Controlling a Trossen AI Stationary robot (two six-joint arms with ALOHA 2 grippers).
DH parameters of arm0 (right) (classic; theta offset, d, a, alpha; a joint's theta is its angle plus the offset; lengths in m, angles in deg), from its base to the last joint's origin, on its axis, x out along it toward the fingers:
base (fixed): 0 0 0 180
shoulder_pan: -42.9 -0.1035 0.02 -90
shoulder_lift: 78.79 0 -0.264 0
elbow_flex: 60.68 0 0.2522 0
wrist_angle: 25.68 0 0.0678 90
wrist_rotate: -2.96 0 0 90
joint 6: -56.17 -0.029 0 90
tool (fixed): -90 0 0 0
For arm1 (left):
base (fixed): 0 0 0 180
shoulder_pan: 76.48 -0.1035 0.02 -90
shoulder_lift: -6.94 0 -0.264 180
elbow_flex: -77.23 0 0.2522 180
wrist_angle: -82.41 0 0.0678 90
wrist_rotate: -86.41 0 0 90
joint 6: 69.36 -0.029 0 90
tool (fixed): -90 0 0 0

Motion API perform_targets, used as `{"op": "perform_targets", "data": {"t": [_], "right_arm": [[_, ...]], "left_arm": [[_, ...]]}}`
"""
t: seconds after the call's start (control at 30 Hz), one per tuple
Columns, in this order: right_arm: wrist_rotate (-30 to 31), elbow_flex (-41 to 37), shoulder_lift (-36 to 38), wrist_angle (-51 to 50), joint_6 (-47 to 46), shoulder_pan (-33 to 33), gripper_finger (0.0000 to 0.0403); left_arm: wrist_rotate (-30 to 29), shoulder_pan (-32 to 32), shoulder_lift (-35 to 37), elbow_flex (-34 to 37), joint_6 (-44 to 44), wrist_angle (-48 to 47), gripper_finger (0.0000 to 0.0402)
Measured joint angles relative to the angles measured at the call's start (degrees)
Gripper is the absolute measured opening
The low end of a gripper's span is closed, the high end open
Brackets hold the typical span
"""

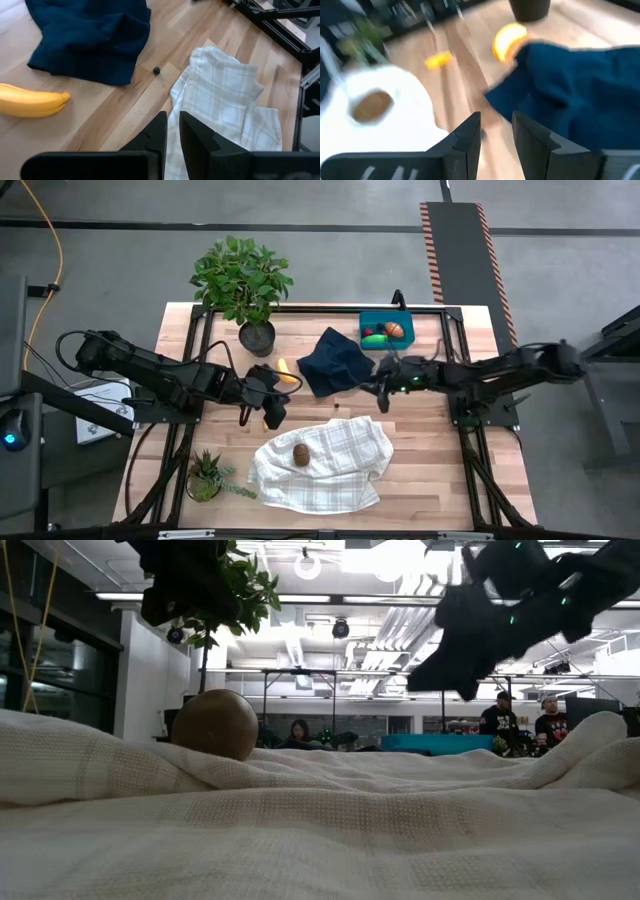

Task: Pick and placing Produce into tupperware
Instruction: Put the blueberry into the blue bin

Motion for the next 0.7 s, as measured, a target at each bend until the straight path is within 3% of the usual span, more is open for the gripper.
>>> {"op": "perform_targets", "data": {"t": [0.3,0.47,0.7], "right_arm": [[0.45,-1.88,-18.55,25.91,6.58,0.00,0.0103],[0.24,-2.01,-26.75,33.12,7.97,-0.61,0.0103],[2.47,-1.99,-31.57,38.47,9.55,-4.08,0.0103]], "left_arm": [[-1.33,0.00,0.00,0.00,-1.07,0.00,0.0040],[-1.31,0.01,0.00,0.00,-1.41,-0.11,0.0040],[-1.31,-0.01,0.00,0.00,-1.41,-0.11,0.0040]]}}
